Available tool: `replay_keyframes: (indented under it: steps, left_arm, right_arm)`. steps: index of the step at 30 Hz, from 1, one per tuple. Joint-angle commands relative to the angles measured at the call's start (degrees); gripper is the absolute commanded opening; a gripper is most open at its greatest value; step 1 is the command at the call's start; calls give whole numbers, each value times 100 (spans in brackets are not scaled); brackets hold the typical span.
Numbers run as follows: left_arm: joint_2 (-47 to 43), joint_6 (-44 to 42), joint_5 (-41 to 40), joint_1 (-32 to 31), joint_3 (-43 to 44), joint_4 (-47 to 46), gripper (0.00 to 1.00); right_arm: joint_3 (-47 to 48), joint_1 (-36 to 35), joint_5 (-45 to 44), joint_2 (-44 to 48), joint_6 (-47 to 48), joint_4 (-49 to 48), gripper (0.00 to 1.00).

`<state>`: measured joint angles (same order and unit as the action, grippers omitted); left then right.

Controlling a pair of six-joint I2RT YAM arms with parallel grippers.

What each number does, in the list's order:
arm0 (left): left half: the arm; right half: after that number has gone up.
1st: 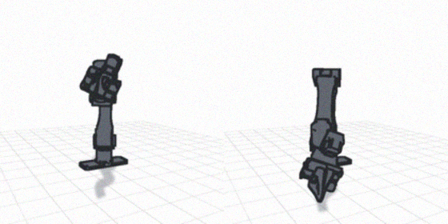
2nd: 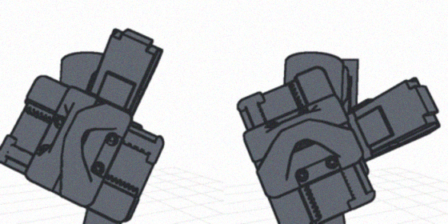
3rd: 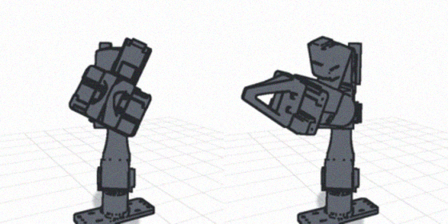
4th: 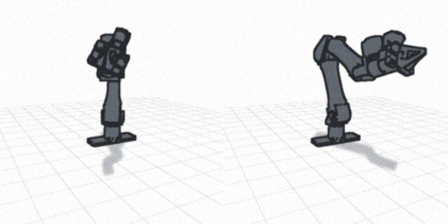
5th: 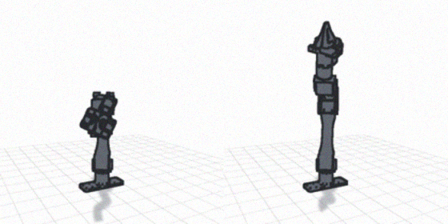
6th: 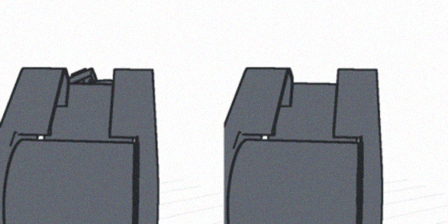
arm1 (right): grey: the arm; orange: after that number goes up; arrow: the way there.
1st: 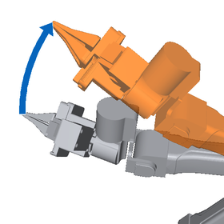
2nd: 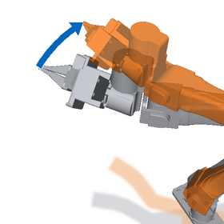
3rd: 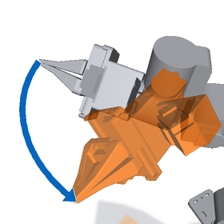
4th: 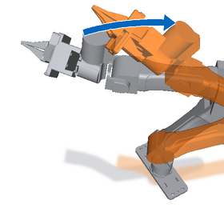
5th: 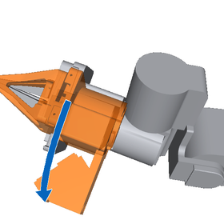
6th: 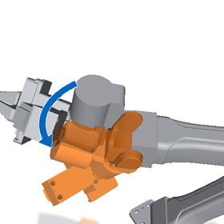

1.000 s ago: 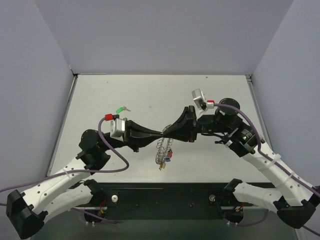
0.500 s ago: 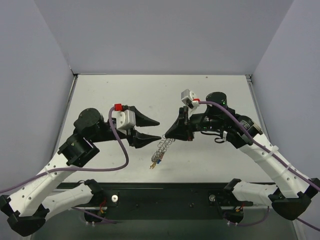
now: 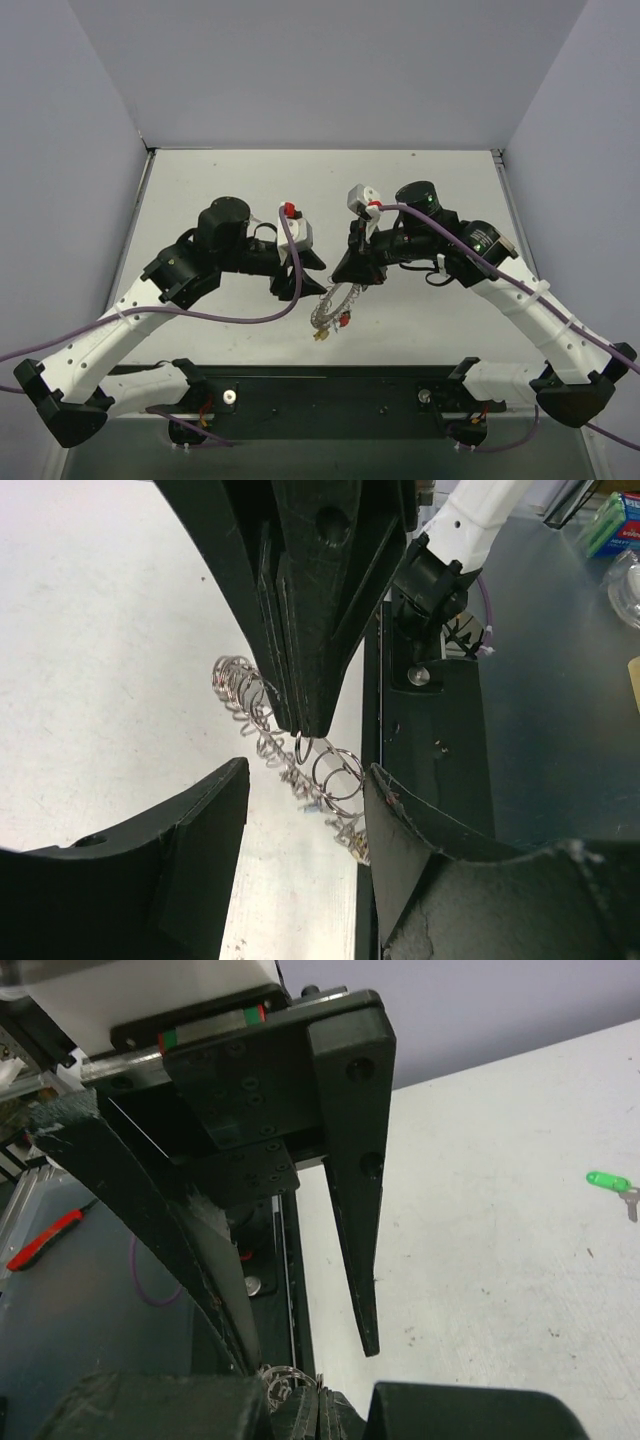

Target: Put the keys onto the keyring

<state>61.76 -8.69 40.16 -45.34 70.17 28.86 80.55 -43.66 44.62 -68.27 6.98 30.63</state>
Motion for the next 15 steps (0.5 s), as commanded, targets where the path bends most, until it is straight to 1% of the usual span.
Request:
replay_keyframes:
  steps: [1, 12, 15]
  left_arm:
    - [-59, -124, 229, -45, 84, -74, 59]
    - [152, -125, 291, -45, 84, -38, 58]
    - [117, -72, 150, -45, -3, -170, 55]
  right_arm:
    - [259, -64, -50, -2, 145, 92, 0]
    - [250, -73, -181, 33, 216, 162, 0]
    - [31, -73, -208, 182, 102, -144, 0]
